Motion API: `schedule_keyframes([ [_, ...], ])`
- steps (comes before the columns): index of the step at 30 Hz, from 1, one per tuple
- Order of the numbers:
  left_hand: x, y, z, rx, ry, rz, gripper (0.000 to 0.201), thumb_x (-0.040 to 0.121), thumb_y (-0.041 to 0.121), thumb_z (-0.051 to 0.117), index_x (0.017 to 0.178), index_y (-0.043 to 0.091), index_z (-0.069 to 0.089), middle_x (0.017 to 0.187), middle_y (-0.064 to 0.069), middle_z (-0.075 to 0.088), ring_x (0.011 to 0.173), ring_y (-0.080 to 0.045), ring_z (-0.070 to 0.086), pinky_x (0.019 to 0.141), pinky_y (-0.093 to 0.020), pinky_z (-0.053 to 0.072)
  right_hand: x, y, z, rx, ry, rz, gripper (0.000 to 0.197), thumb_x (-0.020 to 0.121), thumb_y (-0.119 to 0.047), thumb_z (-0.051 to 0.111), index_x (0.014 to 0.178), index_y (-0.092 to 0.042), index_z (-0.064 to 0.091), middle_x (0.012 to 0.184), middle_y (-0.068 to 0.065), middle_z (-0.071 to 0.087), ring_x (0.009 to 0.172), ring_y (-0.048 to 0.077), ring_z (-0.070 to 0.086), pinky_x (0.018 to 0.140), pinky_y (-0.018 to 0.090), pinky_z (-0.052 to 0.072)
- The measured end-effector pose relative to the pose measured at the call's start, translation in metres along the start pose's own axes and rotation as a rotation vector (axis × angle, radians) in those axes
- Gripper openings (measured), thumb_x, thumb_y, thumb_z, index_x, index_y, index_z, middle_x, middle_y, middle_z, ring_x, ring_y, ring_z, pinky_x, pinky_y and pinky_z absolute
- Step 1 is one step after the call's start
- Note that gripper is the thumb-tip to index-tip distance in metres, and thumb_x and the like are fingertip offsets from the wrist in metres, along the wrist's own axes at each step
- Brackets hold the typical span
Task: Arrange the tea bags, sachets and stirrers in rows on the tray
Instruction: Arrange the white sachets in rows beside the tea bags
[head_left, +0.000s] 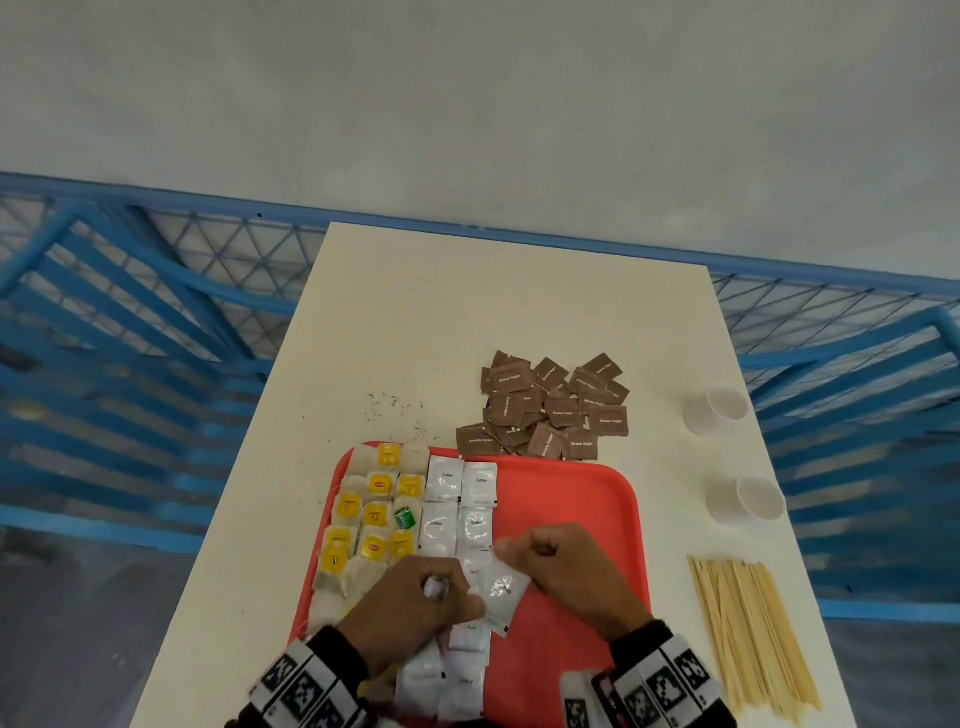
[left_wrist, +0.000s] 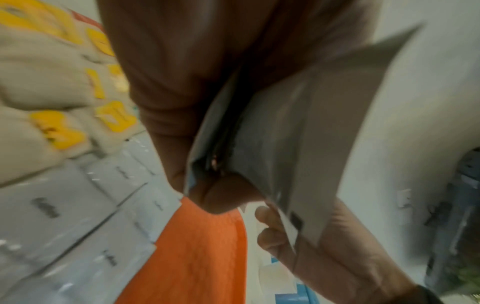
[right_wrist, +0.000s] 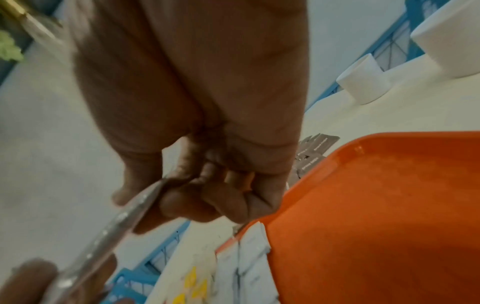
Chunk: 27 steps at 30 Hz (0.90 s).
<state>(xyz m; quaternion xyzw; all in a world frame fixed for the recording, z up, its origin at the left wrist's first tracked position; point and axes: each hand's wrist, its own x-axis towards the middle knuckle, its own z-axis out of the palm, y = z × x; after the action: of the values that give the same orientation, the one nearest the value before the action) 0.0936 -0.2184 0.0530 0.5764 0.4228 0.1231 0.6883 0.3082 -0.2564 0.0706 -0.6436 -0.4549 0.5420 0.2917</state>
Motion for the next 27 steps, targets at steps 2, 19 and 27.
schedule_keyframes([
  [2,-0.004,-0.009,-0.004,-0.066,0.055,-0.048,0.027,0.081,0.022,0.080,0.063,0.015,0.062,0.058,0.001,0.056,0.056,-0.017,0.055,0.058,-0.031,0.048,-0.001,0.000,0.002,0.019,-0.037,0.028,0.027,0.085,-0.039,0.073,0.084,-0.012,0.077,0.070,-0.011,0.070,0.059,-0.005,0.054,0.059,0.015,0.041],
  [19,-0.014,-0.042,-0.037,-0.304,0.218,-0.332,0.029,0.086,0.031,0.074,0.064,0.016,0.063,0.071,-0.009,0.062,0.056,-0.019,0.054,0.062,-0.035,0.040,0.083,0.038,0.022,-0.006,0.294,0.240,0.012,0.084,-0.007,0.074,0.074,-0.005,0.068,0.057,0.003,0.065,0.049,0.011,0.055,0.051,0.024,0.047],
  [27,-0.013,-0.031,-0.042,-0.368,0.244,-0.284,0.027,0.091,0.025,0.066,0.077,0.003,0.062,0.072,-0.012,0.061,0.053,-0.023,0.058,0.057,-0.031,0.043,0.082,0.045,0.024,-0.190,0.410,0.243,0.018,0.086,-0.024,0.070,0.075,-0.011,0.066,0.065,0.002,0.070,0.067,0.016,0.066,0.072,0.034,0.056],
])
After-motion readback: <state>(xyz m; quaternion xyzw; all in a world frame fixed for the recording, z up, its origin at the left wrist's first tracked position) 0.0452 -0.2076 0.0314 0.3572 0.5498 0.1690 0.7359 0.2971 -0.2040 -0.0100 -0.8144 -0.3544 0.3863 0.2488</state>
